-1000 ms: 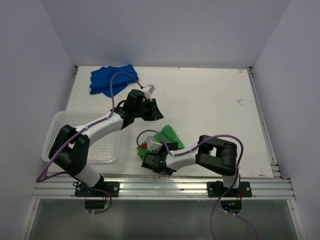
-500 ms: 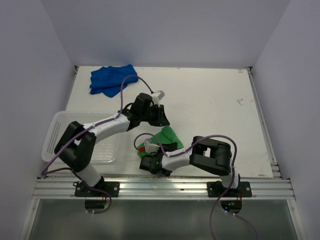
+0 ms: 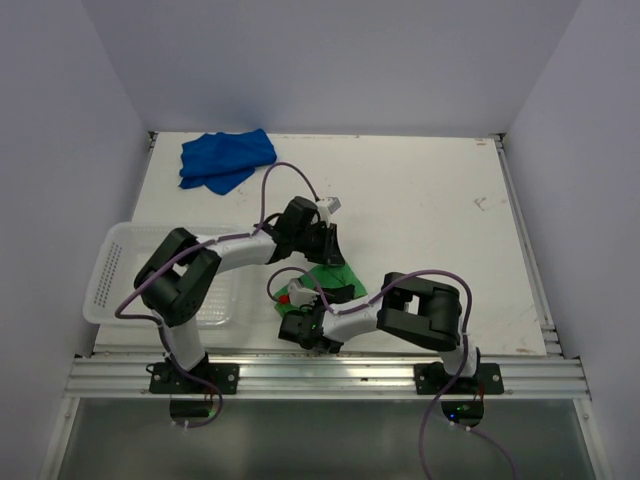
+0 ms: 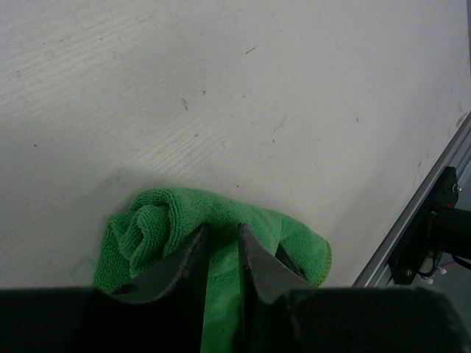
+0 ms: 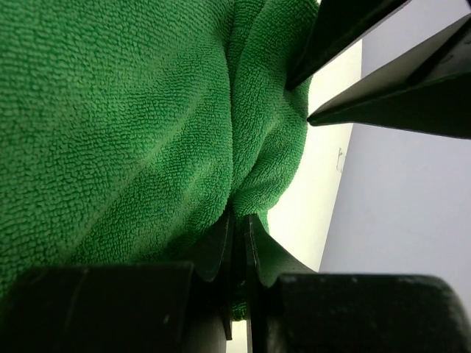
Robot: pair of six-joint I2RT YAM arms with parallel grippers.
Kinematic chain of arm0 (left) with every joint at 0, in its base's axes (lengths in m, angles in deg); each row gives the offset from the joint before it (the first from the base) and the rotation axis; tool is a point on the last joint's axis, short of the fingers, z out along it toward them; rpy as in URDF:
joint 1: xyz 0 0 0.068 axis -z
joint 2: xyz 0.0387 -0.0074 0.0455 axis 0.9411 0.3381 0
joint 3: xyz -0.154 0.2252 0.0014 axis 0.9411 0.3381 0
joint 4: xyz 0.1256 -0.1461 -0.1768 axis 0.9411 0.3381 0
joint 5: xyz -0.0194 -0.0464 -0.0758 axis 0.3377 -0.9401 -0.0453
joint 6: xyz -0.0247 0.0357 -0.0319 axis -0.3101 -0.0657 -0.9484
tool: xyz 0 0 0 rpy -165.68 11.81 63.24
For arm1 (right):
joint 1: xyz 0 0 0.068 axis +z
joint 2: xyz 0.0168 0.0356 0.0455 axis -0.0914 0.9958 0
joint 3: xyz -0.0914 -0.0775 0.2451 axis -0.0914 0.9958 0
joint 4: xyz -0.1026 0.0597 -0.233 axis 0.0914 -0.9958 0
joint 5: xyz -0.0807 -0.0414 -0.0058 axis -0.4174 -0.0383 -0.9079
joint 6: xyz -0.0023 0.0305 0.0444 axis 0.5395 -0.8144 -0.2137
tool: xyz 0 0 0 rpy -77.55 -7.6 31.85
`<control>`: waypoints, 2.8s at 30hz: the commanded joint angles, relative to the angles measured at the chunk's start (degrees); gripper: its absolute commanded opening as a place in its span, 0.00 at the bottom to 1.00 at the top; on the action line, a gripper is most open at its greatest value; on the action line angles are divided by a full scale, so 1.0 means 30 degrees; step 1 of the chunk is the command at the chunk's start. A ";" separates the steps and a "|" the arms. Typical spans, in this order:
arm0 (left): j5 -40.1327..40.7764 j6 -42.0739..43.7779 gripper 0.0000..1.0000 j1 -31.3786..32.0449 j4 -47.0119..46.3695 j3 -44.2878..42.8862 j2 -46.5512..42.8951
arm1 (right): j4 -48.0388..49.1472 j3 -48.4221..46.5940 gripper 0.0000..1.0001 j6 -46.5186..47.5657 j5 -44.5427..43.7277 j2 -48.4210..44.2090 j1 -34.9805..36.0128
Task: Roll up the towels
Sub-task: Roll the towel
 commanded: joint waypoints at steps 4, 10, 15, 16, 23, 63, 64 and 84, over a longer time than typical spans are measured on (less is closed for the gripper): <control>0.0738 0.0791 0.25 0.0115 -0.0730 -0.0327 0.0806 | 0.0729 -0.0107 0.00 -0.0995 0.3408 0.0802 0.0228; 0.1323 0.0410 0.22 0.0086 -0.1022 0.0550 0.1013 | 0.0787 0.0390 0.02 -0.1433 0.3173 -0.0075 0.0227; 0.1324 0.0234 0.22 0.0115 -0.1752 0.1398 0.1160 | 0.0846 0.1210 0.09 -0.2485 0.2851 -0.1831 0.0228; 0.1411 0.0205 0.22 0.0115 -0.1900 0.1547 0.1160 | 0.0904 0.1357 0.10 -0.2692 0.2735 -0.2183 0.0198; 0.2290 0.0088 0.19 0.0144 -0.1960 0.2279 0.1102 | 0.0320 0.2032 0.27 -0.4771 0.2266 -0.4705 0.0227; 0.4606 -0.1465 0.18 0.1199 -0.2985 0.3921 -0.0833 | 0.8317 0.8214 0.55 -0.9844 2.3301 -1.4053 -1.2605; 0.4606 -0.1465 0.18 0.1228 -0.2986 0.3921 -0.0833 | 0.8317 0.8098 0.55 -0.9697 2.3300 -1.3907 -1.2605; 0.4752 -0.1348 0.18 0.1287 -0.2693 0.3687 -0.0803 | 0.9195 0.9151 0.48 -0.7852 2.3914 -1.2002 -1.2605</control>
